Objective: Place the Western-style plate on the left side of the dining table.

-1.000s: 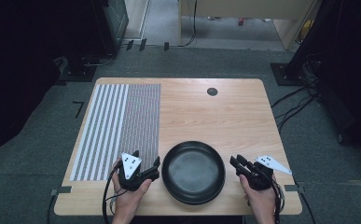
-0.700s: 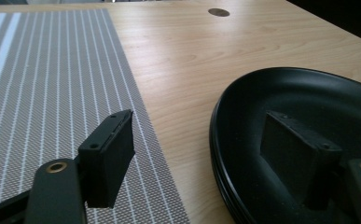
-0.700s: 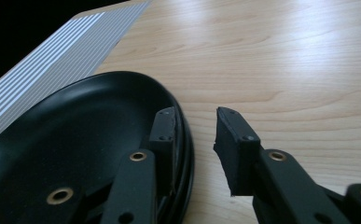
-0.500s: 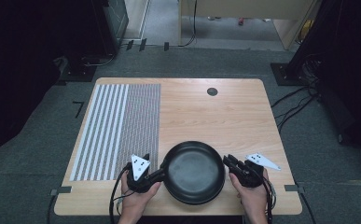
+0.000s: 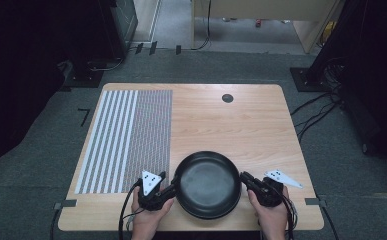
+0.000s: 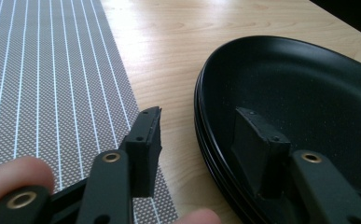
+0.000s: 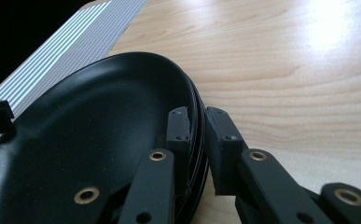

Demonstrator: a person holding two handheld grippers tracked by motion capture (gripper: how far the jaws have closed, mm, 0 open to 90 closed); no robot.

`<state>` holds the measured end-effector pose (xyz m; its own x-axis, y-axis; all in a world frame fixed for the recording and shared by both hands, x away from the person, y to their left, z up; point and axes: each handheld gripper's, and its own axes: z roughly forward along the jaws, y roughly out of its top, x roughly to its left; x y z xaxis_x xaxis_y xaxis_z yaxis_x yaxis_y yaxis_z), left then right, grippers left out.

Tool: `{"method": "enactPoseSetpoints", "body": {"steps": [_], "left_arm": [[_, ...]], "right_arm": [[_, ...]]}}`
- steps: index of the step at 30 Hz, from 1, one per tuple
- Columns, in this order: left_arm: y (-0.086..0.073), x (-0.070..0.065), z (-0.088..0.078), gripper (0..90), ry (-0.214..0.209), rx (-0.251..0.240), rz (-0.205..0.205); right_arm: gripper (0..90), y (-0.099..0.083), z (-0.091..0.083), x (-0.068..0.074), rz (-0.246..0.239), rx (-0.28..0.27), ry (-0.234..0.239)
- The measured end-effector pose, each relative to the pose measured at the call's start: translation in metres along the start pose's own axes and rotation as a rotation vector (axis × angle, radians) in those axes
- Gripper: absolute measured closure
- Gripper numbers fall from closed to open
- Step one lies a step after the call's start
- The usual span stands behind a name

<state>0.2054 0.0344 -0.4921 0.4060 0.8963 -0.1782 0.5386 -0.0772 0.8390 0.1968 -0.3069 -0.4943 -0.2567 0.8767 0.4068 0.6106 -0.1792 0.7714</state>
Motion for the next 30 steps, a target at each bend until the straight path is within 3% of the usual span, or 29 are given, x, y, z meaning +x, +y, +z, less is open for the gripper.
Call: {"method": "enactPoseSetpoints", "body": {"steps": [5,8,10,20,24,30], "left_arm": [[-0.001,0.000,-0.001,60.7,0.000,-0.018,0.003],[-0.003,0.000,0.001,66.3,-0.036,0.000,0.003],[-0.004,0.001,0.002,68.1,-0.065,0.012,-0.003],[-0.006,-0.001,0.006,69.0,-0.107,0.048,-0.014],[-0.005,0.001,0.006,68.4,-0.121,0.061,-0.043],[-0.004,0.006,0.007,68.9,-0.150,0.080,-0.081]], "right_arm": [[81.7,-0.005,-0.001,-0.001,0.047,0.000,0.012],[83.0,-0.007,0.001,0.000,0.064,0.011,0.029],[83.0,-0.009,0.002,0.002,0.049,0.010,0.016],[83.5,-0.010,0.002,0.002,0.066,-0.003,0.014],[84.3,-0.011,0.003,0.003,0.085,-0.009,0.010],[84.5,-0.012,0.004,0.007,0.074,-0.018,-0.009]]}}
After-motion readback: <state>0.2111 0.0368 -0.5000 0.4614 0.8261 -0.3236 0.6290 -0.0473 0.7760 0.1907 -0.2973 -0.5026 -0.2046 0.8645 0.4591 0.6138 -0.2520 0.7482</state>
